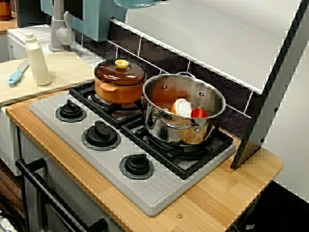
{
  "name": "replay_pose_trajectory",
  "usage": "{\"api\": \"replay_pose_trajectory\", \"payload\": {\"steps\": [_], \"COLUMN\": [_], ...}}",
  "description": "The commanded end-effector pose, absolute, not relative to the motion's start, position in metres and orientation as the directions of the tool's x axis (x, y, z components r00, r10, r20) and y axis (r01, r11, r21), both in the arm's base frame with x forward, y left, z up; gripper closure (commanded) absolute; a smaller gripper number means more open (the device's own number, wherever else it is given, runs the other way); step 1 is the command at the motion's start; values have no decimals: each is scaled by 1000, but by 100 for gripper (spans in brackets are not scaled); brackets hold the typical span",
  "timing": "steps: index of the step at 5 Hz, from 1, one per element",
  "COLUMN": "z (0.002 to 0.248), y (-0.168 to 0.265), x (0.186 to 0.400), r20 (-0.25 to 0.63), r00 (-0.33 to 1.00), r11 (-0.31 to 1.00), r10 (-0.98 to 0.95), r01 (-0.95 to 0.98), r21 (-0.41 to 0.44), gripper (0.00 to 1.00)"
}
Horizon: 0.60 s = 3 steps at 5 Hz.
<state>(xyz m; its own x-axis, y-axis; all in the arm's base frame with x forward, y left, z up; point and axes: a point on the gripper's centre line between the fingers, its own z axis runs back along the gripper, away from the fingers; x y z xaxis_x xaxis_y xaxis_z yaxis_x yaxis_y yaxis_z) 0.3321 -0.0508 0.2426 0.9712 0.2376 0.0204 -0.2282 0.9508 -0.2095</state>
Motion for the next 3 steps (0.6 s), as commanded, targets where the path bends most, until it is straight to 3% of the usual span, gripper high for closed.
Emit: {"api": "replay_pose_trajectory", "payload": {"steps": [1,3], "z": [247,234], "y": [-48,-45], "x": [325,325], "r20": [179,223], "r00": [945,933], "r11": [957,957], "r10": [274,284], "r01": [-248,-263], "r21": [-152,-120], "gripper": [100,100]}}
